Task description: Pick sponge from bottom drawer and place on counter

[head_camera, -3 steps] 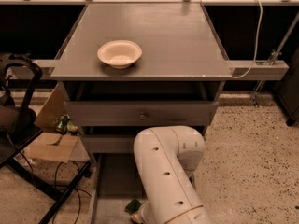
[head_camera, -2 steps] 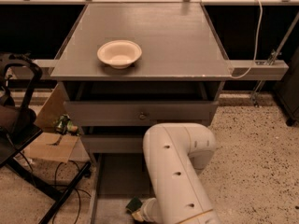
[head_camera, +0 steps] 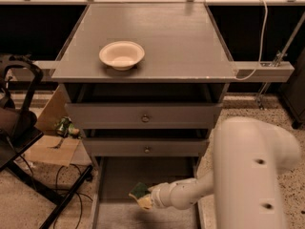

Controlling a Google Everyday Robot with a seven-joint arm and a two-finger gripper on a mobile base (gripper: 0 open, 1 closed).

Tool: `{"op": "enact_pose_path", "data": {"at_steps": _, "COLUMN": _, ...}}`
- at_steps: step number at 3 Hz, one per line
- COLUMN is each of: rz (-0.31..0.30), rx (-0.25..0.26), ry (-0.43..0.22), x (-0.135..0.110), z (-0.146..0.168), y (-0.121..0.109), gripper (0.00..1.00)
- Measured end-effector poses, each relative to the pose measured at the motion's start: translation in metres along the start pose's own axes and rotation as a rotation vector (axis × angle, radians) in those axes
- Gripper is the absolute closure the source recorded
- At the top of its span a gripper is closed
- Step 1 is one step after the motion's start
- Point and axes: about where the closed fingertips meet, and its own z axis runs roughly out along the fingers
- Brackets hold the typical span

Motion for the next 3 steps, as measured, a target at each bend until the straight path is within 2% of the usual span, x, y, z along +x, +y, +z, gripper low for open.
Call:
{"op": "enact_pose_path", "data": {"at_steps": 1, "rz": 0.007, "rx": -0.027, "ry": -0.064, "x": -0.051, "z": -0.051, "y": 0.012, "gripper": 1.0}}
{"op": "enact_pose_path", "data": {"at_steps": 2, "rz": -0.056, "rx": -0.035, "ry": -0.063, "x": -0.054, "z": -0.082, "y": 0.025, "gripper": 1.0}}
{"op": "enact_pose_path", "data": {"at_steps": 3, "rz": -0.002, "rx": -0.034, "ry": -0.158, "x": -0.092, "z": -0.112, "y": -0.002, "gripper": 1.0}}
